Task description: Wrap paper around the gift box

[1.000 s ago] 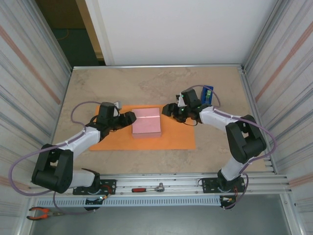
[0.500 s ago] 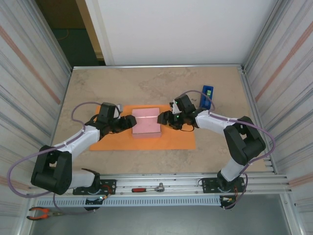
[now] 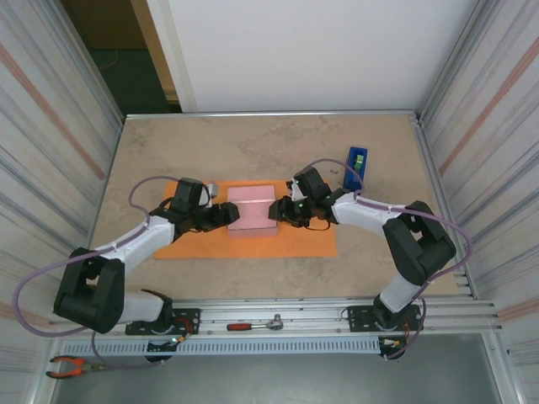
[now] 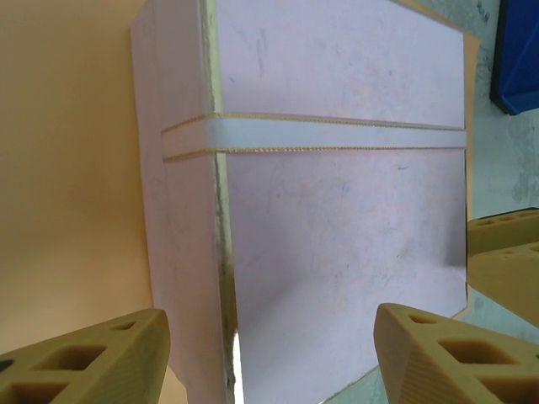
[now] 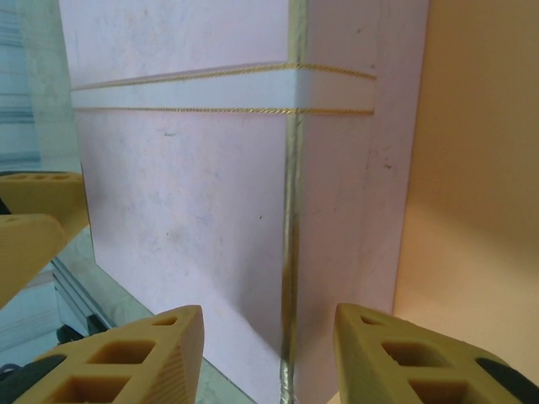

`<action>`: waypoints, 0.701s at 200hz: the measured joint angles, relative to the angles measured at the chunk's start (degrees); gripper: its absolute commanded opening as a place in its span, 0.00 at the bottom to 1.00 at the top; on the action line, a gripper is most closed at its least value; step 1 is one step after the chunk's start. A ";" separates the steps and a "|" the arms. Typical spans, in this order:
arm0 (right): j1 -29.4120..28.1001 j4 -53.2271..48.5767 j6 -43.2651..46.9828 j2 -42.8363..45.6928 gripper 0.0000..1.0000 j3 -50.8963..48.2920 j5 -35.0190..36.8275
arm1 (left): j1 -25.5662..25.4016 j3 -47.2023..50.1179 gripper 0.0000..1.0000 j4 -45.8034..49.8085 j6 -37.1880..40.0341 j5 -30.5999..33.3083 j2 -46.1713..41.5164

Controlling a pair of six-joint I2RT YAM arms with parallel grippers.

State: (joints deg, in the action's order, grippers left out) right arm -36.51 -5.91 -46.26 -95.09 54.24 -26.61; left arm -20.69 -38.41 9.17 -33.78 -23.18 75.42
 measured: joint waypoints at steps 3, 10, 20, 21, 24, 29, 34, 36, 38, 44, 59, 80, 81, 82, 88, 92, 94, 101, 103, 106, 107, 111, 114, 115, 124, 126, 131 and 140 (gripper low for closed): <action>-0.13 0.00 -0.04 0.02 0.41 0.00 0.02 | 0.00 0.00 0.65 0.02 0.07 0.00 0.07; -0.33 -0.07 -0.09 0.17 0.40 0.00 -0.02 | -0.09 0.00 0.65 0.00 0.13 -0.04 0.13; -0.66 -0.13 -0.22 0.59 0.39 0.00 0.02 | -0.09 0.00 0.65 0.00 0.15 -0.26 0.17; -0.66 -0.15 -0.22 0.61 0.39 0.00 0.02 | -0.09 0.00 0.65 0.00 0.15 -0.26 0.17; -0.66 -0.15 -0.28 0.72 0.38 0.00 0.00 | -0.09 0.00 0.65 -0.02 0.15 -0.28 0.17; -0.66 -0.15 -0.31 1.03 0.38 0.00 0.02 | -0.09 0.00 0.65 -0.04 0.15 -0.37 0.17; -0.74 -0.15 -0.33 1.36 0.38 0.00 0.02 | -0.09 0.00 0.65 -0.04 0.15 -0.42 0.17; -0.76 -0.13 -0.35 1.42 0.38 0.00 0.02 | -0.09 0.00 0.65 -0.04 0.15 -0.42 0.17; -0.76 -0.13 -0.42 1.53 0.38 0.00 0.00 | -0.09 0.00 0.66 -0.04 0.15 -0.44 0.17; -0.76 -0.11 -0.61 1.90 0.38 0.00 -0.02 | -0.09 0.00 0.65 -0.07 0.15 -0.44 0.17; -0.76 -0.04 -1.16 2.54 0.40 0.00 0.00 | -0.09 0.00 0.65 -0.26 0.15 -0.44 0.24; -0.76 -0.09 -1.31 2.95 0.44 -0.02 0.07 | -0.09 0.00 0.65 -0.46 0.15 -0.44 0.55; -0.76 -0.09 -1.29 2.97 0.44 -0.02 0.09 | -0.09 0.00 0.65 -0.46 0.15 -0.44 0.55; -0.76 -0.13 -1.31 2.99 0.44 -0.02 0.13 | -0.09 0.00 0.65 -0.46 0.15 -0.44 0.57; -0.74 -0.24 -1.29 3.08 0.47 -0.04 0.26 | -0.09 0.00 0.65 -0.46 0.15 -0.44 0.57; -0.72 -0.37 -1.31 3.10 0.48 -0.04 0.46 | -0.09 0.00 0.65 -0.46 0.15 -0.44 0.57; -0.66 -0.44 -1.27 3.15 0.48 -0.04 0.55 | -0.09 0.00 0.65 -0.46 0.15 -0.44 0.57; -0.52 -0.66 -1.25 3.39 0.50 -0.15 0.98 | -0.09 0.00 0.65 -0.46 0.15 -0.42 0.57; -0.52 -0.74 -1.14 3.48 0.51 -0.22 1.07 | -0.09 0.00 0.65 -0.46 0.15 -0.42 0.57; -0.46 -0.81 -1.20 3.67 0.51 -0.33 1.33 | -0.09 0.00 0.65 -0.46 0.15 -0.42 0.57; -0.39 -0.83 -1.16 3.78 0.51 -0.42 1.38 | -0.09 0.00 0.65 -0.46 0.15 -0.42 0.57; -0.26 -0.90 -1.09 4.13 0.53 -0.70 1.49 | -0.09 0.00 0.65 -0.46 0.15 -0.42 0.55; -0.09 -1.05 -1.07 4.44 0.54 -0.92 1.75 | -0.09 0.00 0.66 -0.46 0.15 -0.42 0.55; -0.04 -1.09 -1.09 4.59 0.54 -1.03 1.77 | -0.09 0.00 0.66 -0.46 0.15 -0.42 0.55; 0.61 -1.90 -0.98 5.88 0.57 -1.86 2.64 | -0.09 0.00 0.66 -0.44 0.15 -0.39 0.52; 0.85 -2.12 -0.98 6.25 0.57 -2.10 2.97 | -0.09 0.00 0.66 -0.44 0.15 -0.37 0.48; 1.27 -2.67 -0.85 7.02 0.58 -2.56 3.30 | -0.09 0.00 0.66 -0.42 0.15 -0.33 0.42; 2.56 -4.13 -0.70 8.96 0.59 -3.72 4.83 | -0.09 0.00 0.67 -0.39 0.15 -0.15 0.09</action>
State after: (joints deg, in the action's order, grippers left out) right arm -33.95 -10.04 -46.96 -86.13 50.52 -21.78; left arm -20.78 -38.41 8.78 -33.63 -23.33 75.50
